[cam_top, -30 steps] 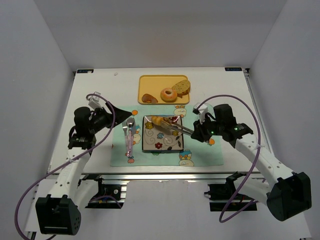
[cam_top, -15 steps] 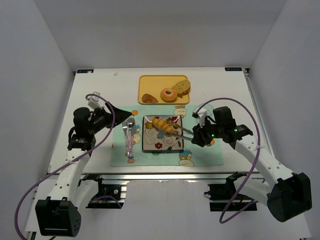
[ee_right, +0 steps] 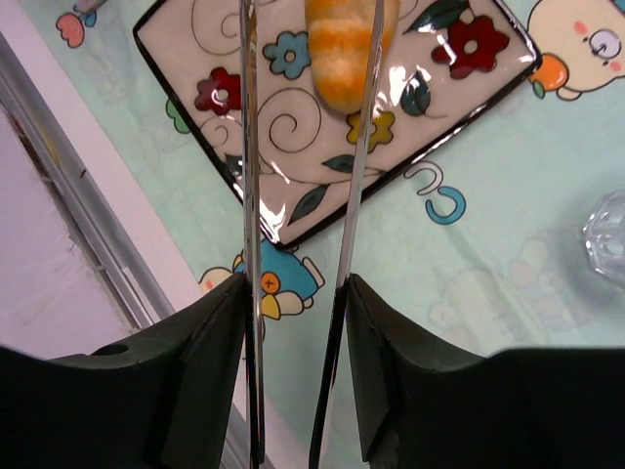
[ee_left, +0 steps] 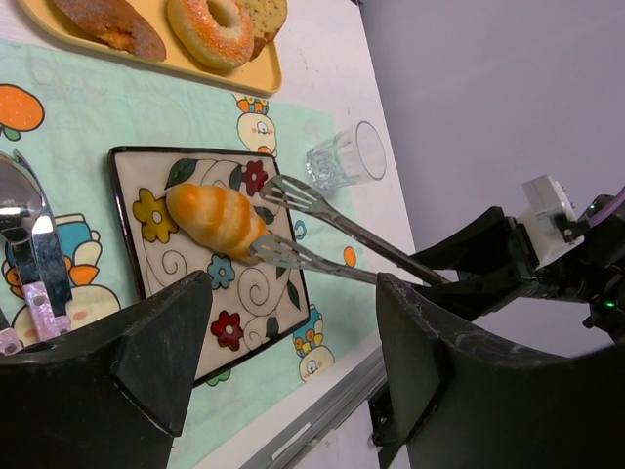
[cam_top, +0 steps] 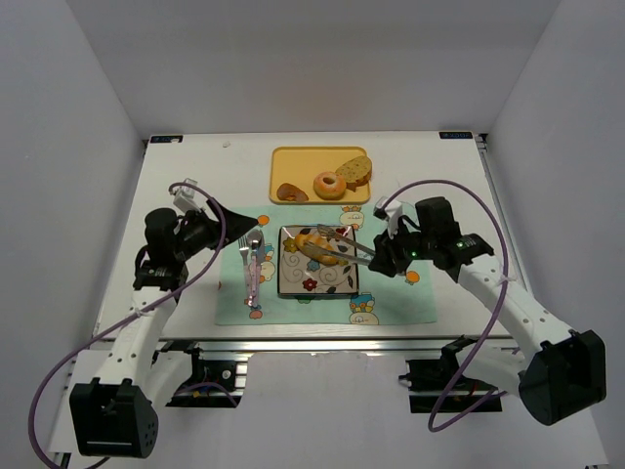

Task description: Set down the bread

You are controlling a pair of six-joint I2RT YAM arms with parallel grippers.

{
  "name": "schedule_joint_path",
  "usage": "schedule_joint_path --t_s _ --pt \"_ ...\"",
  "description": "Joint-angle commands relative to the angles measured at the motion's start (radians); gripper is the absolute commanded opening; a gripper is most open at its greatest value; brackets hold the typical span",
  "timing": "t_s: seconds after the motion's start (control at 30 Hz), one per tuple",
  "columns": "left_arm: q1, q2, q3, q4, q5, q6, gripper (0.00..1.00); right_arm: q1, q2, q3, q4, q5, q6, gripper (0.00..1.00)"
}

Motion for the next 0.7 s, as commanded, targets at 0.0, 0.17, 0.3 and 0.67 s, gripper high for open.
schedule_joint_path --t_s 0.0,0.17,0.3,0.67 --pt "-0.003 0.008 0.002 0.014 0.014 0.005 0.78 0.001 0.022 0.072 0.064 -0.028 0.027 0.49" --pt "-0.003 0.019 0.001 0.048 0.017 0.005 0.78 0.001 0.076 0.112 0.134 -0.028 0.067 0.49" --pt "-0.003 0.021 -0.007 0.056 0.02 0.002 0.78 -0.001 0.137 0.143 0.208 -0.011 0.125 0.48" --pt "-0.003 -0.031 -0.036 0.031 0.0 -0.007 0.78 -0.001 0.425 0.353 0.337 0.022 0.23 0.48"
